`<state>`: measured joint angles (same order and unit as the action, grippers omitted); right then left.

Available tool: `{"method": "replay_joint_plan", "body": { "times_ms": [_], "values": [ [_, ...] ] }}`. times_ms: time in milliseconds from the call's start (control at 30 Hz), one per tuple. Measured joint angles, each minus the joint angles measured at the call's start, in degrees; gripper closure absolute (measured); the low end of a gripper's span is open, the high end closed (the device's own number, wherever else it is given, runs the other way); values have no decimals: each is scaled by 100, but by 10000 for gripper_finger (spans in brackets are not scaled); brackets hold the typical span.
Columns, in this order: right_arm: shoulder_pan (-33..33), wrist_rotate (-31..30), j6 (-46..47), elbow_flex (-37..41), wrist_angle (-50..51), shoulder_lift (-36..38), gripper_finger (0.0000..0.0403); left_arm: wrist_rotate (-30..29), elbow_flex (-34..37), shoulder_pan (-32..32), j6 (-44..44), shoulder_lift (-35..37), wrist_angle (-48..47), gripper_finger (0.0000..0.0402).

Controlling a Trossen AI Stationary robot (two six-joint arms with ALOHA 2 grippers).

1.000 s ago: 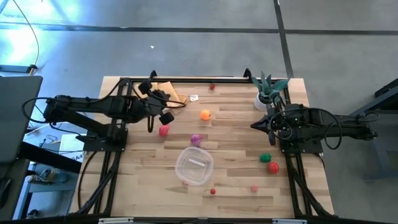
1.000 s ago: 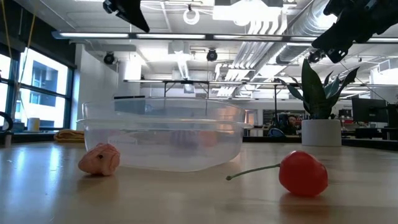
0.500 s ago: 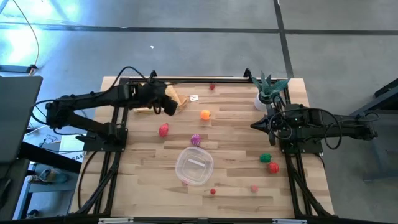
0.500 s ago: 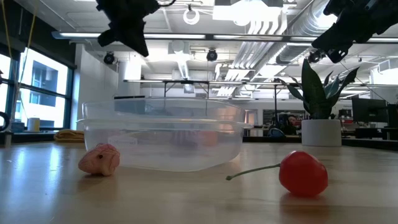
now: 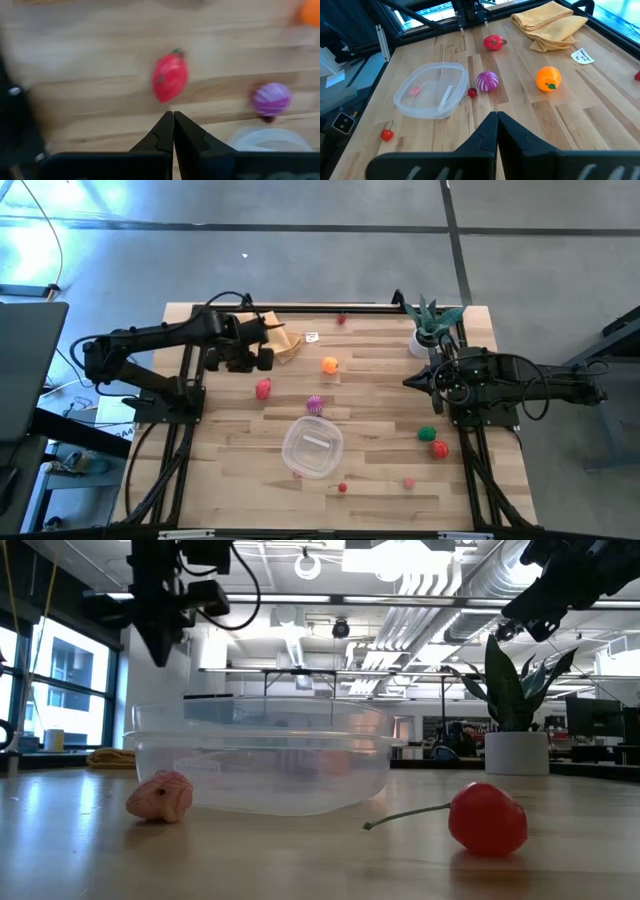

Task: Pick and placing Produce into tupperware
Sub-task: Put the dragon fruit into the bin

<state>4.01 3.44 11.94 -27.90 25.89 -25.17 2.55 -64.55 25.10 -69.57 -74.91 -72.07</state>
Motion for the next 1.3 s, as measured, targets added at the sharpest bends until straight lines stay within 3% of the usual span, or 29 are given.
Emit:
{"method": "replay_joint_plan", "body": {
  "times_ms": [267,600,733,1067,1300],
  "values": [
    [2,0,0,0,0,0,402,-183,0,-125,21,-323,12,401],
    [2,0,0,0,0,2,402,73,2,-208,394,-774,309,388],
    [0,2,0,0,2,0,402,116,2,-197,659,-826,371,339],
    [2,0,0,0,2,2,402,-2,267,-464,482,-828,947,165],
    [0,2,0,0,0,2,402,-2,602,-450,387,-828,1106,84]
  ]
}}
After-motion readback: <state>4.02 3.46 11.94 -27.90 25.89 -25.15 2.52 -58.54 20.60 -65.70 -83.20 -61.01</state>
